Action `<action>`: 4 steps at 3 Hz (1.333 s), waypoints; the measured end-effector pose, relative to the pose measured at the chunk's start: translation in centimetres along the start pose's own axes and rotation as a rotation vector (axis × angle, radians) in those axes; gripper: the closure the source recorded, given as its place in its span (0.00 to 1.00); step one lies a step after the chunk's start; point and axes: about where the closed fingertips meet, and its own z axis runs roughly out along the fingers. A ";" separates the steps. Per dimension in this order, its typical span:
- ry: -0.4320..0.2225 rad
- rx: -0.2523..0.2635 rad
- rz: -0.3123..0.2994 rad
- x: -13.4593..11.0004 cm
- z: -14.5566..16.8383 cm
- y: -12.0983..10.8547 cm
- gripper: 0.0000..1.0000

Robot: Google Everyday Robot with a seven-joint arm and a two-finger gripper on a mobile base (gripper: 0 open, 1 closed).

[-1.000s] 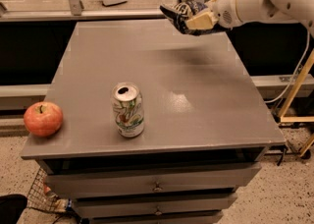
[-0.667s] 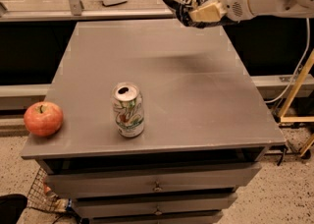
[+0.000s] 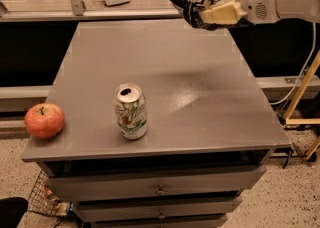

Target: Move blue chip bag near 7up can

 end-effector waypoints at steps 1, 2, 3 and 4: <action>0.010 0.005 0.005 0.6 -2.8 3.7 1.00; 0.039 0.029 0.038 2.9 -5.1 7.5 1.00; 0.067 0.063 0.076 5.8 -7.0 11.0 1.00; 0.097 0.080 0.102 7.6 -7.9 13.3 1.00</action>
Offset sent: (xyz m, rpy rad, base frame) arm -0.1524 -0.0226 -0.0836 0.0010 0.0943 -0.1384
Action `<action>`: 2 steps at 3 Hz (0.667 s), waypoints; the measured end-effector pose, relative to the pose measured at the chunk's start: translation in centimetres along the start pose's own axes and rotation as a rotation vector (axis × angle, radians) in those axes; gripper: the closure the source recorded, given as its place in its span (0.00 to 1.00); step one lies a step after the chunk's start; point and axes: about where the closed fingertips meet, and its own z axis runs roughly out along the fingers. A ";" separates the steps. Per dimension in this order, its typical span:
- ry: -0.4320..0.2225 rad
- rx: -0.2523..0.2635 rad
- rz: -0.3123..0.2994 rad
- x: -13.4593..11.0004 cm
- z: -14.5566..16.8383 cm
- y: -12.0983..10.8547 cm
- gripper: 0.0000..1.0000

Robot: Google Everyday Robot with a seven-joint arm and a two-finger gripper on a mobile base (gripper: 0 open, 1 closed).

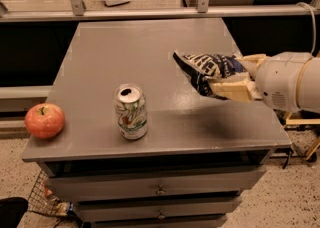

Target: Move blue chip bag near 7up can

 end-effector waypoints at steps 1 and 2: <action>0.040 -0.009 0.001 0.7 -0.3 1.4 1.00; 0.096 -0.046 -0.023 0.6 0.2 3.0 1.00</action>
Offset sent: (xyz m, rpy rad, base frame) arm -0.0257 0.0335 -0.0240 -0.1339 0.1331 0.0601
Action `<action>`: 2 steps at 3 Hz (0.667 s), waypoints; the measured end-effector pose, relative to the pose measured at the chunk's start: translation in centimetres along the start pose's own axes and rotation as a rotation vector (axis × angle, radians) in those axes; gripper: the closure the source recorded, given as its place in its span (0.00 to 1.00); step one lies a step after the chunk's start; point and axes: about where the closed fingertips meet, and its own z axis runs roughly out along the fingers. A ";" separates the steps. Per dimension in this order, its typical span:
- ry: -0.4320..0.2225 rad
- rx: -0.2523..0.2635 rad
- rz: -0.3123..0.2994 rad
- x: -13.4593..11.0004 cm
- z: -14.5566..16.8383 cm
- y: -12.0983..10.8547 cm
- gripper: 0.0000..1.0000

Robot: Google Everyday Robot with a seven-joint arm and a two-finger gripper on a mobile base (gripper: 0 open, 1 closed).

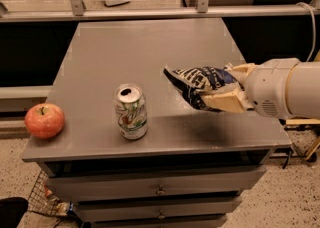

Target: Move blue chip bag near 7up can

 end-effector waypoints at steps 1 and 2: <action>0.001 -0.002 -0.005 -0.2 0.1 0.2 0.83; 0.001 -0.002 -0.010 -0.5 0.1 0.3 0.59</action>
Offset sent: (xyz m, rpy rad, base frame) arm -0.0003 0.0025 0.0010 -0.0041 -0.0006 0.0035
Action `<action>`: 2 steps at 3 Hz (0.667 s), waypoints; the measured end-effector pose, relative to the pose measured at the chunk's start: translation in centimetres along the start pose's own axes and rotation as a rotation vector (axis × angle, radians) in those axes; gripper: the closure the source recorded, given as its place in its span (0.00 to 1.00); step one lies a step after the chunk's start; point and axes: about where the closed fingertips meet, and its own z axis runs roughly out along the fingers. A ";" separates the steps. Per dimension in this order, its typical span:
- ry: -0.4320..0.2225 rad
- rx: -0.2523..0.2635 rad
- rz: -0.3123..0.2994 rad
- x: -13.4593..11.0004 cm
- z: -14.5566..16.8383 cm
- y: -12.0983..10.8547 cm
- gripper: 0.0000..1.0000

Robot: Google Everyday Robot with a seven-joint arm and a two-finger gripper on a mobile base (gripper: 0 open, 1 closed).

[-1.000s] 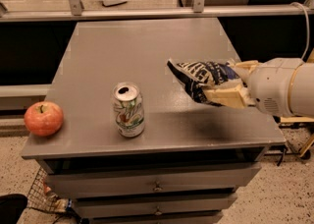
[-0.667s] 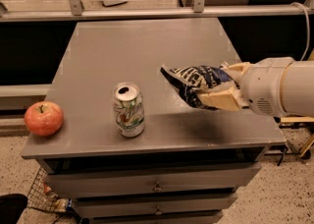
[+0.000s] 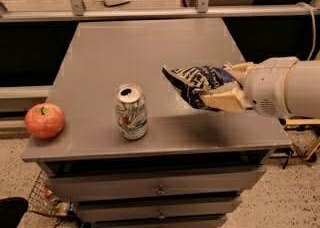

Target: Move blue chip bag near 7up can

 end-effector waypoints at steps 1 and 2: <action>0.000 -0.001 -0.005 -0.2 0.0 0.1 0.37; 0.000 -0.001 -0.010 -0.5 0.0 0.3 0.14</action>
Offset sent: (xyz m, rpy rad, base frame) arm -0.0005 0.0023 0.0015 -0.0032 -0.0024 0.0030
